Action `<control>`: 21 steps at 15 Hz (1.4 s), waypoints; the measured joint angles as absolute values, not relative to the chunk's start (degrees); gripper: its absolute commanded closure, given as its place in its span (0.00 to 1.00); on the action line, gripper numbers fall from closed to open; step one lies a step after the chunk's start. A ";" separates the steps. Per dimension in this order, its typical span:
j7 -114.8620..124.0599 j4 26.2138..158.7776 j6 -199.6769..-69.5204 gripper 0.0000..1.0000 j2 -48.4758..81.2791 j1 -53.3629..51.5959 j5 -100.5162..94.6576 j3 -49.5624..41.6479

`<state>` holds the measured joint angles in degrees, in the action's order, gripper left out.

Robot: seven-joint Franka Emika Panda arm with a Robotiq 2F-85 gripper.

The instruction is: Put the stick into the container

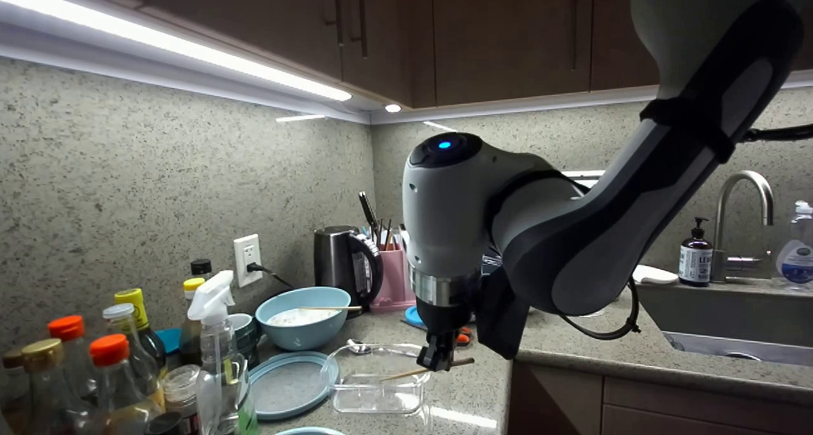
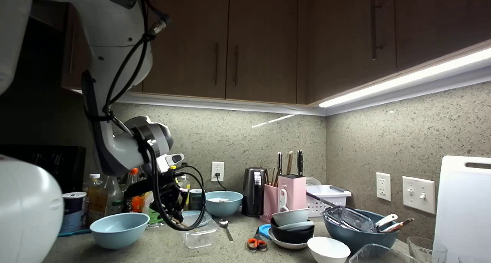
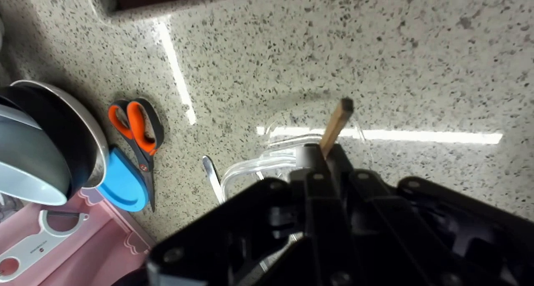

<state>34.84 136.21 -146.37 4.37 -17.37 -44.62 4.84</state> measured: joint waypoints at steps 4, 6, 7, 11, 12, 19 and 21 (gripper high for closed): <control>34.30 137.16 -150.22 0.98 4.74 -15.43 -43.62 5.19; 31.93 137.09 -153.50 0.98 5.53 -13.74 -42.21 5.11; 30.07 136.98 -155.16 0.98 6.16 -13.09 -41.35 4.89; 18.77 136.01 -160.72 0.98 9.65 -10.87 -34.64 4.79; 15.21 135.40 -161.38 0.98 10.65 -10.41 -31.98 4.97; -4.53 130.48 -160.62 0.67 15.30 -9.16 -19.52 6.67; -6.24 129.85 -159.58 0.60 15.38 -9.16 -19.51 6.67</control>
